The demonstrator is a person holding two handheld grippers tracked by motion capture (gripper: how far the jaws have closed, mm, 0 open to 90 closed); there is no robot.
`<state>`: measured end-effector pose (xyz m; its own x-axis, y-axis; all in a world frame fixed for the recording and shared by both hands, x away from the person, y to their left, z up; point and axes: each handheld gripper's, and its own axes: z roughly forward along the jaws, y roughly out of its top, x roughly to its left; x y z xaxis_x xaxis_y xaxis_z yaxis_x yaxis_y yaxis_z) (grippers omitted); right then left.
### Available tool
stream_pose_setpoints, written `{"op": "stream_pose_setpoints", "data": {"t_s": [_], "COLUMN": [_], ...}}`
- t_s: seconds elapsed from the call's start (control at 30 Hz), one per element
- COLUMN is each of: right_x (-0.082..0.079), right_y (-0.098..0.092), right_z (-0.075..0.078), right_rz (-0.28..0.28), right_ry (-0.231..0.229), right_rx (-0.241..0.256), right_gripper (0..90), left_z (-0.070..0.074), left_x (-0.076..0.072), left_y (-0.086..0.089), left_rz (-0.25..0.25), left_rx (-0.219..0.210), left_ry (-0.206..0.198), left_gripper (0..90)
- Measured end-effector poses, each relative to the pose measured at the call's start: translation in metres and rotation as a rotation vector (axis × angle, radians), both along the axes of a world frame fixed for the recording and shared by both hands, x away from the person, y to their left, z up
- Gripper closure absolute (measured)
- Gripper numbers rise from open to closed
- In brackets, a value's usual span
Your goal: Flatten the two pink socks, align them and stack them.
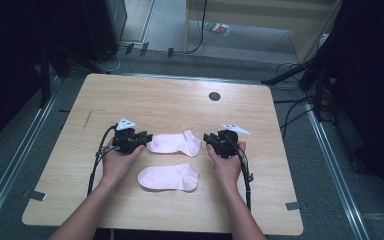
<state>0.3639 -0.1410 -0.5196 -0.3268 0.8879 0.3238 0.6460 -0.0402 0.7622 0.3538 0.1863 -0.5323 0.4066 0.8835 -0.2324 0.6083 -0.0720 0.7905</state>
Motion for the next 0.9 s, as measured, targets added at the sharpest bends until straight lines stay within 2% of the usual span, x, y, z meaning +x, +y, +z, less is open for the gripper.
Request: {"op": "stream_pose_setpoints", "data": {"t_s": [0.07,0.17,0.23,0.3,0.4,0.5,0.53,0.6,0.67,0.7,0.77,0.83,0.9], "right_x": [-0.001,0.002,0.005,0.007,0.008,0.006,0.006,0.003,0.000,-0.001,-0.002,-0.002,-0.002], "right_y": [0.003,0.012,0.019,0.023,0.026,0.031,0.032,0.037,0.039,0.039,0.038,0.035,0.032], "right_z": [0.000,-0.003,-0.008,-0.014,-0.022,-0.025,-0.025,-0.026,-0.027,-0.027,-0.026,-0.025,-0.025], "right_rz": [0.018,0.054,0.073,0.084,0.084,0.098,0.102,0.109,0.114,0.120,0.111,0.103,0.109], "right_ry": [-0.008,-0.003,0.010,0.021,0.038,0.012,0.009,-0.023,-0.045,-0.045,-0.024,0.004,0.009], "right_rx": [0.003,-0.001,-0.061,-0.090,-0.135,-0.187,-0.198,-0.262,-0.294,-0.286,-0.264,-0.238,-0.233], "right_gripper": [67.2,63.4,61.2,59.8,58.8,58.7,59.4,63.5,71.3,76.2,83.3,86.0,87.3], "left_z": [-0.004,-0.008,-0.010,-0.012,-0.013,-0.014,-0.015,-0.015,-0.015,-0.014,-0.014,-0.014,-0.013], "left_x": [0.003,0.004,0.004,0.004,0.001,0.000,-0.001,-0.002,-0.004,-0.004,-0.003,-0.003,-0.003], "left_y": [0.001,-0.003,-0.007,-0.011,-0.015,-0.018,-0.020,-0.022,-0.024,-0.025,-0.023,-0.023,-0.022], "left_rz": [0.024,0.018,0.007,-0.006,-0.032,-0.044,-0.040,-0.052,-0.055,-0.046,-0.031,-0.034,-0.048], "left_rx": [0.004,0.029,0.039,0.059,0.122,0.165,0.187,0.204,0.225,0.227,0.197,0.202,0.197], "left_ry": [0.007,0.010,0.018,0.028,0.035,0.039,0.022,0.016,0.008,0.015,0.032,0.031,0.036], "left_gripper": [63.9,61.5,60.0,58.3,58.2,59.9,61.0,68.6,73.1,75.5,80.6,86.3,88.0]}}
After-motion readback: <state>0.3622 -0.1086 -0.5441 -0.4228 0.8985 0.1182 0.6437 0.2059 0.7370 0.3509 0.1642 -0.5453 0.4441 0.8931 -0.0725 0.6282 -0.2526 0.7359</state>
